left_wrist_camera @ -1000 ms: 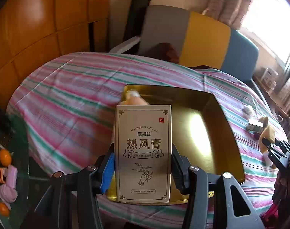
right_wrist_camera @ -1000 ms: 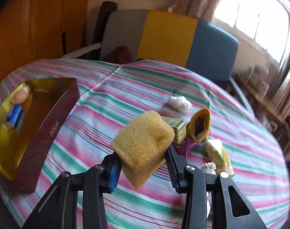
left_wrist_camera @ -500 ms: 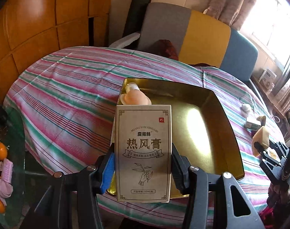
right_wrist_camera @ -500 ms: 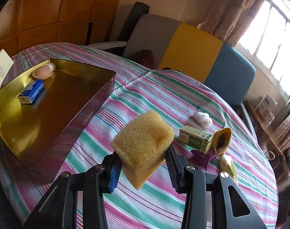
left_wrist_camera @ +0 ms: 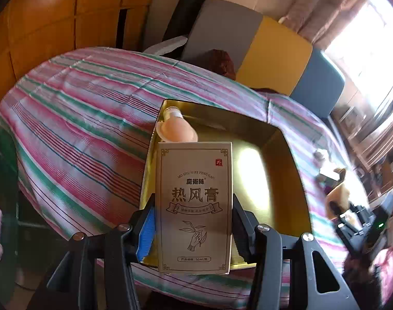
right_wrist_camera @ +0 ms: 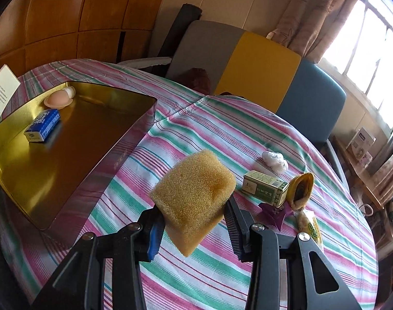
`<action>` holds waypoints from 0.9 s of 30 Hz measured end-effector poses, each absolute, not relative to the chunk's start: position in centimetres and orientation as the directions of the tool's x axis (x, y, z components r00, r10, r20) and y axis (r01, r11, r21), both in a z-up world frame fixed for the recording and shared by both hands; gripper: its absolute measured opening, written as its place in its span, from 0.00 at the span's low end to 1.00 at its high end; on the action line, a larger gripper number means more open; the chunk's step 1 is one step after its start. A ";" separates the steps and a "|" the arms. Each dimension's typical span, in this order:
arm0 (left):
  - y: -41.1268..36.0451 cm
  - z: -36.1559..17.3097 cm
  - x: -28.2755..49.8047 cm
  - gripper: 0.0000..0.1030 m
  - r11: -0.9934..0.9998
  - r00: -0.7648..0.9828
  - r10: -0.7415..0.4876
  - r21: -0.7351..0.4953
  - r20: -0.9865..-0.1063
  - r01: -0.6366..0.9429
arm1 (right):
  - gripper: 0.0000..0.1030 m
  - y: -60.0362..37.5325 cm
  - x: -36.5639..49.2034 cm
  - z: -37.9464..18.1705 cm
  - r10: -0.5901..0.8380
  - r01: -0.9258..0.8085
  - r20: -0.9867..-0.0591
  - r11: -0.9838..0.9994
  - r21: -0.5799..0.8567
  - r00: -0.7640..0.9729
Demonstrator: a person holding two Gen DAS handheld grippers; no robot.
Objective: Organize objects
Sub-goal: 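Lower the cream box into the gold tray and open the left gripper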
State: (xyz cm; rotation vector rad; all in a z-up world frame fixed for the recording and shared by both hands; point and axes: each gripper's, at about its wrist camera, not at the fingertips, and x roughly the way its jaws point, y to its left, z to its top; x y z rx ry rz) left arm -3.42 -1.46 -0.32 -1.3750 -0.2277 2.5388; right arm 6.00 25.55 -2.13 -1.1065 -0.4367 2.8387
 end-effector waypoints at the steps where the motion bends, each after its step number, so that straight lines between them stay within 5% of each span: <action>1: -1.3 -0.5 -3.7 0.50 -0.958 -0.520 0.286 -0.247 -0.805 -0.144 | 0.42 25.6 6.0 -2.2 0.160 0.042 -0.654 -0.958 -0.282 -0.739; 9: 0.1 -4.5 -4.8 0.52 -0.985 -0.441 0.165 -0.127 -0.882 -0.114 | 0.42 25.8 5.7 -2.7 0.163 0.038 -0.666 -0.960 -0.276 -0.728; 12: 0.7 -4.9 -4.3 0.67 -0.983 -0.453 0.165 -0.111 -0.876 -0.145 | 0.42 26.0 5.7 -2.8 0.166 0.032 -0.670 -0.962 -0.273 -0.723; 27: -2.1 0.5 -3.1 0.67 -0.990 -0.629 0.140 -0.100 -0.765 -0.099 | 0.42 27.4 5.5 -0.4 0.152 -0.041 -0.678 -0.983 -0.177 -0.719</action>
